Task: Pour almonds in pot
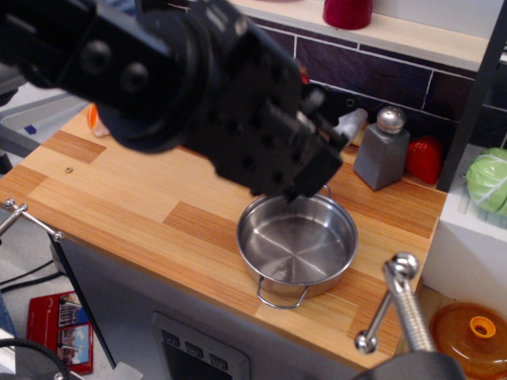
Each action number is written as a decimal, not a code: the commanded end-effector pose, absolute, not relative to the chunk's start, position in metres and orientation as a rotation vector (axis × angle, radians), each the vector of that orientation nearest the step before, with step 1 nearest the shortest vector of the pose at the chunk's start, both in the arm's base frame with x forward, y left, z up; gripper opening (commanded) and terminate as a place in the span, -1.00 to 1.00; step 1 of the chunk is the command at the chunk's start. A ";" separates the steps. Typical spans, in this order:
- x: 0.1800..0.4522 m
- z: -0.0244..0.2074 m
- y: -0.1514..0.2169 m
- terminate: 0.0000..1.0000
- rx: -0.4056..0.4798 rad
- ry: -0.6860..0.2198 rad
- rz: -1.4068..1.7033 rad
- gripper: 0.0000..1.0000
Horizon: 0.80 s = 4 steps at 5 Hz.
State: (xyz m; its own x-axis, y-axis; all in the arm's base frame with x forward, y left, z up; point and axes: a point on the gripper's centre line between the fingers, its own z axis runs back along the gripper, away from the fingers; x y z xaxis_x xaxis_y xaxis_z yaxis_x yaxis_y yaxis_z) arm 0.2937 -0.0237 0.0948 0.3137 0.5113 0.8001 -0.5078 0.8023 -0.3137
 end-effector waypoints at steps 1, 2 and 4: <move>0.306 0.087 -0.011 -1.00 -0.007 -1.213 0.602 -1.00; 0.310 0.087 -0.017 -1.00 -0.012 -1.222 0.571 -1.00; 0.310 0.098 -0.028 1.00 -0.075 -1.287 0.507 -1.00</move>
